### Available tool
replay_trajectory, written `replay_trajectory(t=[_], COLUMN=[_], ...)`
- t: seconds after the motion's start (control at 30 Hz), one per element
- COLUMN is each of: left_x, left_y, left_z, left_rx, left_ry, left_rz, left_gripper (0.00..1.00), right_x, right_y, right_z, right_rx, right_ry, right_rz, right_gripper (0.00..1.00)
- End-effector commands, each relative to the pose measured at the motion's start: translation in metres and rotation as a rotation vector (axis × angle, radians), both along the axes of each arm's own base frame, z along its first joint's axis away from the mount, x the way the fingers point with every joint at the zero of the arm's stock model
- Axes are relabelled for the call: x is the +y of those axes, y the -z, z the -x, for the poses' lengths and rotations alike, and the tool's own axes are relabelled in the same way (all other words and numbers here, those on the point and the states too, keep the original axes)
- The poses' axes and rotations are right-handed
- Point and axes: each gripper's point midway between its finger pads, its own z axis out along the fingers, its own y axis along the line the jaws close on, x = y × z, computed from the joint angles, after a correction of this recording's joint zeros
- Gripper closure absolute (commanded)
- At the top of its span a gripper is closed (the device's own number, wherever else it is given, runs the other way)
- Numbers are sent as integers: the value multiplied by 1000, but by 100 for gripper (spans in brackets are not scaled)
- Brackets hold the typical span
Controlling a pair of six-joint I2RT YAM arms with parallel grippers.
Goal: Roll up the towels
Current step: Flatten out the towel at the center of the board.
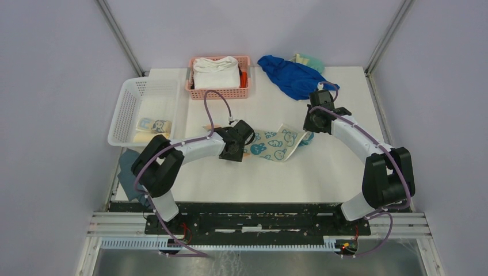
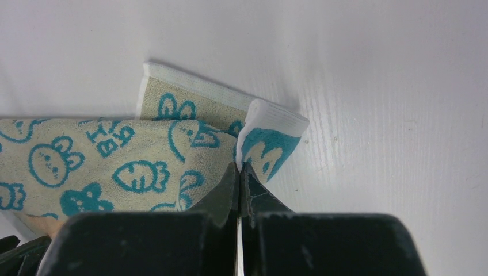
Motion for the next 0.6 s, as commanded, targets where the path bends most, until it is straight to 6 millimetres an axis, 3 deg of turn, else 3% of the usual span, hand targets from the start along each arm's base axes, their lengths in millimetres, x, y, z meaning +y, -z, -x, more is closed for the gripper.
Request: replay_trajectory(t=[0.0,0.17,0.3,0.33,0.43,0.57], left_x=[-5,1,4,5,15,44], left_y=[1,21,22,19,1,-50], left_z=[-16,-5,0,0,-4,-15], left_rx=[-41,17,26,16,-20,-105], left_ry=[7,9,12,13,-3,-53], left_rz=[-27,-54,-49,-48,-60,-76], left_gripper=[49,62,91,96,97,97], right_x=[-1,-2,-4,-5,-9,-10], right_y=[-14,-17,-20,-21,-24,-27], right_z=[-7,-5,-3,-3,-2,6], right_rx=[-62,-67,-74,-78,-80,-75], right_ry=[8,9,14,17,26,20], right_rz=[-14,-11,-2,3,15,14], right_gripper=[100,100,100,100,100,100])
